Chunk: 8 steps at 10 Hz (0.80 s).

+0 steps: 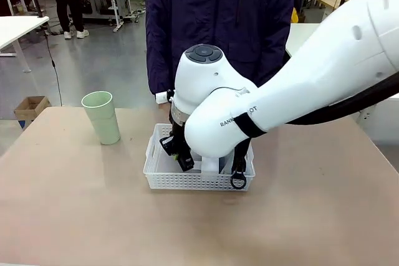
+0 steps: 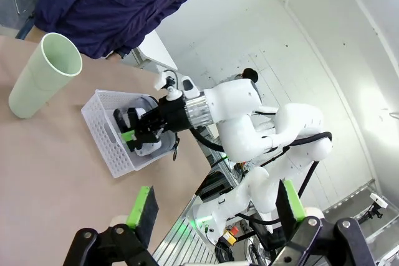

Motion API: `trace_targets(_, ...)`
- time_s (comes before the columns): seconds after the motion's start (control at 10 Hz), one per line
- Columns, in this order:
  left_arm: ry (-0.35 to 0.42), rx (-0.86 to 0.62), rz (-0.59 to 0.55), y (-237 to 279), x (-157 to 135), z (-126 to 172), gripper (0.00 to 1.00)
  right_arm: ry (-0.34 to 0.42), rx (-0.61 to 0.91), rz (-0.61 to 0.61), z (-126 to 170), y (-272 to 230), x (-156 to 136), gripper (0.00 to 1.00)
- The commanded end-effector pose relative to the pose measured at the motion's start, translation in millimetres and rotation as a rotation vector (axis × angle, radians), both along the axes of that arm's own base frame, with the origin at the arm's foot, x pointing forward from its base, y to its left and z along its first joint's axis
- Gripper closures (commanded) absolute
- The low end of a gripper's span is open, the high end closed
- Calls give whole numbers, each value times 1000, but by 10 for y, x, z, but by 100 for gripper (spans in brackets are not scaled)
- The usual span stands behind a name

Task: Efficiently arrange items inside the basket to fit them all.
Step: Pick up the Stapler and place it inside the Organizing basket.

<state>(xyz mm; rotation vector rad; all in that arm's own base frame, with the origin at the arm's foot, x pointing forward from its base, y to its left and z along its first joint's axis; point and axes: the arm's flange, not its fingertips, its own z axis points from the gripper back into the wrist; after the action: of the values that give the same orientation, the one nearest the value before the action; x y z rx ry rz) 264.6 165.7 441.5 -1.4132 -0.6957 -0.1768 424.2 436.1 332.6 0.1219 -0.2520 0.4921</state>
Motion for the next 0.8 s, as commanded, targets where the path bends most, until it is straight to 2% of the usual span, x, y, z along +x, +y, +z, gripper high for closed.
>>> trace_targets(0.0, -25, -9, -1, -11, -9, 15, 0, 83, -15, 45, 2, 34, 102, 63)
trace_targets(0.3, -25, -9, -1, -11, -9, 15, 0, 124, -34, 66, -43, 39, 97, 63)
trace_targets(0.7, -25, -9, -1, -11, -9, 15, 0, 99, -44, 56, -64, 37, 98, 63)
